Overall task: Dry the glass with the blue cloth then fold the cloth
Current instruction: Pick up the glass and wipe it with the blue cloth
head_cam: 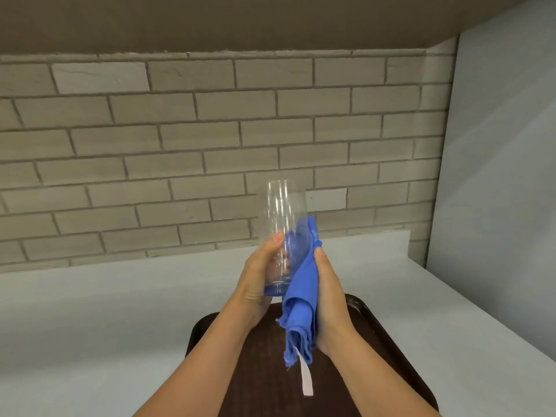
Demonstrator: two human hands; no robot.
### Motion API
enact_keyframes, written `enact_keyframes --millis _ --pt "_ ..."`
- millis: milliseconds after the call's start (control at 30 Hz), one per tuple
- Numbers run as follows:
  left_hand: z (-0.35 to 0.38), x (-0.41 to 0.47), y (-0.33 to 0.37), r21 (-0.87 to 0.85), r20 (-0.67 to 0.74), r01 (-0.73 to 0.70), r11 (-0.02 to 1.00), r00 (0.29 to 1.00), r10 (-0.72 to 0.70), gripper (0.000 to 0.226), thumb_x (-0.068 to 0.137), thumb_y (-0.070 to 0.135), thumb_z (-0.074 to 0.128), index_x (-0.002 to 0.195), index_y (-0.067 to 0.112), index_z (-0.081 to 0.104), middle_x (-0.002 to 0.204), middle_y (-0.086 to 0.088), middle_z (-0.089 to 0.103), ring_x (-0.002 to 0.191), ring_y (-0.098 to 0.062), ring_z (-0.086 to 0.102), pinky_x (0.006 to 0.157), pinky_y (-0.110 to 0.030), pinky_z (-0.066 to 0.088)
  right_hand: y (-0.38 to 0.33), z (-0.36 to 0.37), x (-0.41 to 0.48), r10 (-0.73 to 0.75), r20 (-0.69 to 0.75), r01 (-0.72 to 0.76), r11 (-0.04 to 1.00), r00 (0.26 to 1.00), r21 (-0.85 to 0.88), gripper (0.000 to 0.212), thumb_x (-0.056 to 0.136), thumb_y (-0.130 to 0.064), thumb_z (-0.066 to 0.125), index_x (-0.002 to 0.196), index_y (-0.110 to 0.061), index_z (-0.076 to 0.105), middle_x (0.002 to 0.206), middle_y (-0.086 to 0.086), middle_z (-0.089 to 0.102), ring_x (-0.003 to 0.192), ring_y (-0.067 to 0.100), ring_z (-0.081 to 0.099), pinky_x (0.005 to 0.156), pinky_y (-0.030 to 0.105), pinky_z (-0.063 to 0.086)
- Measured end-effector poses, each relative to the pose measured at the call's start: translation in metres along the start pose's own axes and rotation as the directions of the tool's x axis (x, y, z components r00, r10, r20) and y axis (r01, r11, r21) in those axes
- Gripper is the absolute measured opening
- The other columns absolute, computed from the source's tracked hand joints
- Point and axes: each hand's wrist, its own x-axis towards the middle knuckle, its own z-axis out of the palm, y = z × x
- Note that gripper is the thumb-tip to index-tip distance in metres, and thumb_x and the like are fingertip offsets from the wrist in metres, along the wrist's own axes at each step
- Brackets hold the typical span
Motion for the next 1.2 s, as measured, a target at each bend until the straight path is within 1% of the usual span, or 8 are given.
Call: enact_keyframes --millis 167,267,400,600,733,833,1033,1200 --pt "0.013 0.003 0.015 0.34 0.031 -0.168 0.925 0.985 0.168 0.054 0.067 0.046 0.064 0.118 0.032 0.055 0.091 0.013 0.07 0.089 -0.004 0.066 0.069 -0.013 0.05 -0.006 -0.006 0.002 0.047 0.041 -0.059 0.918 0.998 0.392 0.04 0.092 -0.039 0.039 0.095 -0.01 0.065 0.07 0.006 0.075 0.064 0.017 0.072 0.053 0.027 0.058" --pt "0.019 0.004 0.019 0.626 -0.144 -0.187 0.757 0.926 0.348 0.089 0.069 0.05 0.066 0.143 0.028 0.02 0.095 0.019 0.048 0.098 -0.008 0.049 0.071 -0.014 0.039 -0.008 -0.01 0.005 0.019 -0.023 -0.012 0.957 1.0 0.291 0.037 0.093 -0.041 0.038 0.096 -0.013 0.063 0.066 0.004 0.074 0.059 0.017 0.07 0.052 0.027 0.057" --pt "0.029 -0.002 0.02 0.748 -0.115 -0.298 0.592 0.821 0.559 0.058 0.076 0.042 0.061 0.128 0.03 0.038 0.097 0.011 0.042 0.089 -0.007 0.046 0.067 -0.012 0.036 -0.011 -0.005 0.005 0.008 -0.069 0.007 0.977 0.998 0.215 0.042 0.092 -0.042 0.037 0.103 -0.01 0.061 0.078 0.011 0.07 0.066 0.022 0.067 0.057 0.032 0.055" --pt "0.04 0.0 0.025 0.758 -0.186 -0.144 0.636 0.887 0.422 0.067 0.081 0.05 0.052 0.137 0.025 0.028 0.133 -0.003 0.038 0.121 -0.018 0.042 0.088 -0.026 0.033 -0.014 0.006 -0.001 -0.303 -0.016 0.297 0.942 0.953 -0.155 0.028 0.096 -0.03 0.035 0.114 -0.021 0.054 0.092 -0.001 0.064 0.074 0.004 0.065 0.065 0.02 0.051" --pt "0.034 -0.002 0.034 0.596 -0.291 -0.104 0.796 0.896 0.335 0.07 0.069 0.051 0.067 0.127 0.025 0.036 0.105 0.01 0.055 0.092 -0.009 0.058 0.074 -0.026 0.048 -0.01 0.009 -0.014 -0.389 0.155 0.418 0.833 0.908 -0.362 0.04 0.096 -0.029 0.032 0.136 -0.033 0.034 0.125 -0.006 0.056 0.106 -0.002 0.058 0.088 0.015 0.05" --pt "0.025 -0.005 0.036 0.272 -0.316 -0.014 0.962 0.943 0.103 0.078 0.065 0.05 0.07 0.128 0.013 0.044 0.112 -0.006 0.063 0.097 -0.02 0.062 0.088 -0.037 0.051 -0.005 0.005 -0.025 -0.428 0.263 0.502 0.725 0.865 -0.471 0.044 0.097 -0.023 0.031 0.138 -0.036 0.023 0.148 -0.005 0.033 0.133 0.001 0.034 0.111 0.03 0.034" --pt "0.014 -0.015 0.021 -0.363 0.107 0.059 0.93 0.994 -0.021 0.043 0.086 0.043 0.041 0.093 0.018 0.075 0.093 0.0 0.076 0.085 -0.011 0.071 0.071 -0.024 0.058 -0.039 0.022 -0.007 -0.503 0.444 0.655 0.401 0.741 -0.64 0.046 0.09 -0.033 0.032 0.135 -0.039 0.023 0.154 -0.011 0.005 0.143 0.009 0.004 0.118 0.034 0.009" --pt "0.01 -0.01 0.025 -0.415 0.049 -0.035 0.909 0.997 0.06 0.046 0.086 0.048 0.04 0.079 0.022 0.077 0.079 0.001 0.077 0.072 -0.015 0.072 0.058 -0.03 0.058 -0.072 0.04 0.024 -0.361 0.406 0.543 0.603 0.839 -0.585 0.044 0.096 -0.027 0.035 0.139 -0.028 0.029 0.155 -0.006 0.015 0.14 0.01 0.018 0.117 0.036 0.018"
